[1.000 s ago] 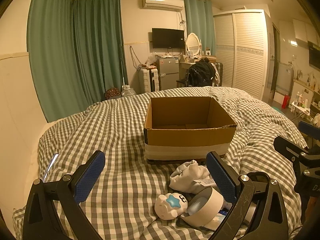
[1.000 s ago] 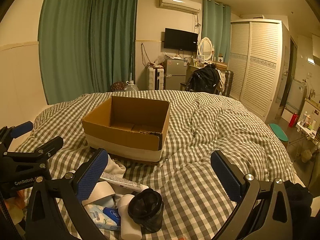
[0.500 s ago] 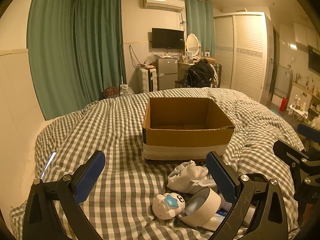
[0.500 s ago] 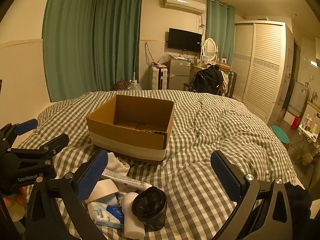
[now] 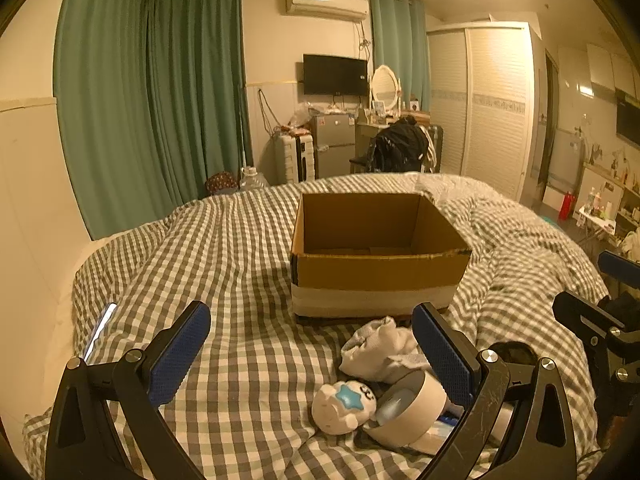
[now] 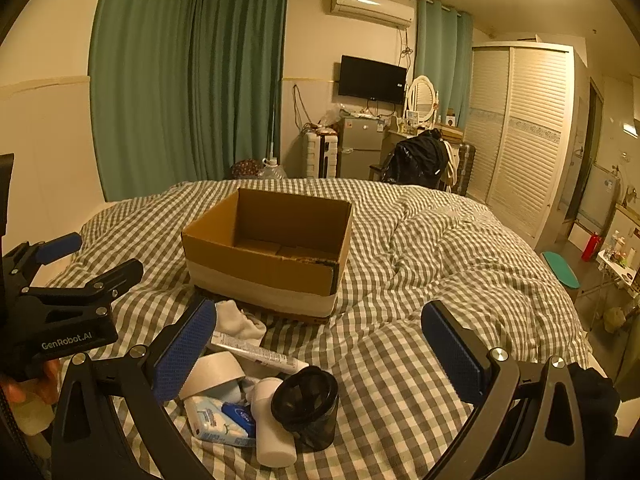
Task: Organize objects
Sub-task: 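Grasp the white star toy with the left tool while the right tool grasps the black cup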
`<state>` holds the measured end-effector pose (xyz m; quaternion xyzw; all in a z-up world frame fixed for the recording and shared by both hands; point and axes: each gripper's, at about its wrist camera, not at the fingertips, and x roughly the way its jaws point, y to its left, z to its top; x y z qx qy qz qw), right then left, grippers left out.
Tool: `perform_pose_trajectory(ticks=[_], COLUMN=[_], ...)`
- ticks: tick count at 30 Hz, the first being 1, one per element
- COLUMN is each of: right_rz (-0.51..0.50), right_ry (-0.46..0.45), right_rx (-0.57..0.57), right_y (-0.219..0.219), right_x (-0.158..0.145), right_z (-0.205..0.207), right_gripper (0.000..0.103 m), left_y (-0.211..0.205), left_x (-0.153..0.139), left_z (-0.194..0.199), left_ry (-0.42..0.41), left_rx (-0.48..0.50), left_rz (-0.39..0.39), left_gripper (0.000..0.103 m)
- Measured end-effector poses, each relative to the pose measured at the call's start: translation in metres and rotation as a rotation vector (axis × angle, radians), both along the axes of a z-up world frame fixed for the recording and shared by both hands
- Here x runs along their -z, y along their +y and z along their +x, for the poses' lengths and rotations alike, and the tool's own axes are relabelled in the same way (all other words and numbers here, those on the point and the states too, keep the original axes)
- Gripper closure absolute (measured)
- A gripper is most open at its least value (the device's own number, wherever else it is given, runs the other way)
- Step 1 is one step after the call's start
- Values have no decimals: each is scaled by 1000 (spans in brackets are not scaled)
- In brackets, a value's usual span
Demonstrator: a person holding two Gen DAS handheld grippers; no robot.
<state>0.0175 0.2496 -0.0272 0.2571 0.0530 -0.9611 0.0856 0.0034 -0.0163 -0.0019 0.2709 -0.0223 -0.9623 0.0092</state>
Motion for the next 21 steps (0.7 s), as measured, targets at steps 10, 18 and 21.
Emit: perform_pose_trajectory(ticks=[10,18,21], right_rz=[16,28,26], right_ry=[-112,-261,-304], right_rx=[-15,-34,-43], right_y=[-2,-5,-6], right_x=[29,75,89], right_z=[-11,-29,-35], right_gripper=[0,4,10], left_y=[-4,-5,-2], left_x=[25,70,84], left_z=[-12,-27,-33], left_ry=[-112,-250,-293], left_rx=[-2,5,29], left_rz=[2,-57,-68], left_gripper=[0,0,0])
